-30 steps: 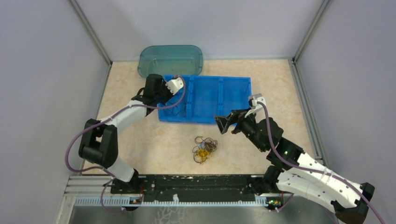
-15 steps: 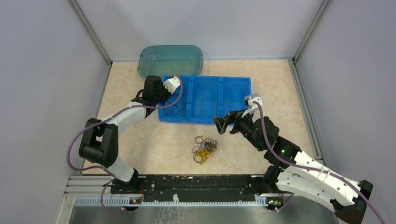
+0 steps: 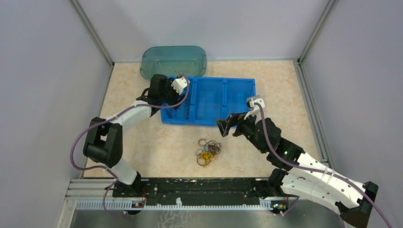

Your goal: Untangle the cables

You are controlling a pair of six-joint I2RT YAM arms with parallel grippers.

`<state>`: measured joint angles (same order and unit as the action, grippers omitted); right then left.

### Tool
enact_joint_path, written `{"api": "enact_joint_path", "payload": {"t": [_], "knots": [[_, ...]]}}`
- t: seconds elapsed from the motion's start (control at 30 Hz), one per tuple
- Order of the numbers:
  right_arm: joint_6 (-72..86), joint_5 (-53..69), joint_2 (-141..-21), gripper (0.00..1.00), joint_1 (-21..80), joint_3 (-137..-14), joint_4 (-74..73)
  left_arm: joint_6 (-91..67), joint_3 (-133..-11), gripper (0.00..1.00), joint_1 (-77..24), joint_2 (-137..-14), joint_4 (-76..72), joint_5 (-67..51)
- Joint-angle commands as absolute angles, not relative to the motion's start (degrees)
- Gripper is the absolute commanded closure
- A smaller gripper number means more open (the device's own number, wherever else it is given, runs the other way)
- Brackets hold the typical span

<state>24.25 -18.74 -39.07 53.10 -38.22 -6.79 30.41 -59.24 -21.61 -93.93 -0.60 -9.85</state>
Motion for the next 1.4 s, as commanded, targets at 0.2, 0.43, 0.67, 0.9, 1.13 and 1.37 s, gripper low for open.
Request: {"api": "enact_joint_path", "payload": {"t": [0.2, 0.43, 0.67, 0.9, 1.13, 1.37], "knots": [[30.1, -17.7, -43.2, 0.04, 52.7, -36.0, -10.2, 31.5, -73.1, 0.06, -19.8, -84.9, 18.6, -28.2], [38.2, -8.1, -48.6, 0.17, 52.8, -25.9, -3.1, 35.4, -65.7, 0.03, -19.8, -72.1, 30.1, -38.5], [37.5, -0.5, -52.8, 0.24, 52.7, -22.0, 5.8, 41.8, -58.8, 0.03, -19.8, -63.2, 37.1, -42.8], [34.4, -0.5, -58.0, 0.36, 52.7, -24.2, 6.9, 43.3, -56.6, 0.08, -19.9, -60.9, 38.1, -44.8], [34.0, -4.2, -59.7, 0.44, 52.7, -25.5, 4.2, 43.8, -51.9, 0.18, -23.3, -62.0, 38.2, -44.1], [34.3, -5.8, -57.8, 0.69, 52.7, -24.6, 4.1, 40.5, -48.3, 0.23, -32.1, -65.9, 34.2, -39.5]]}}
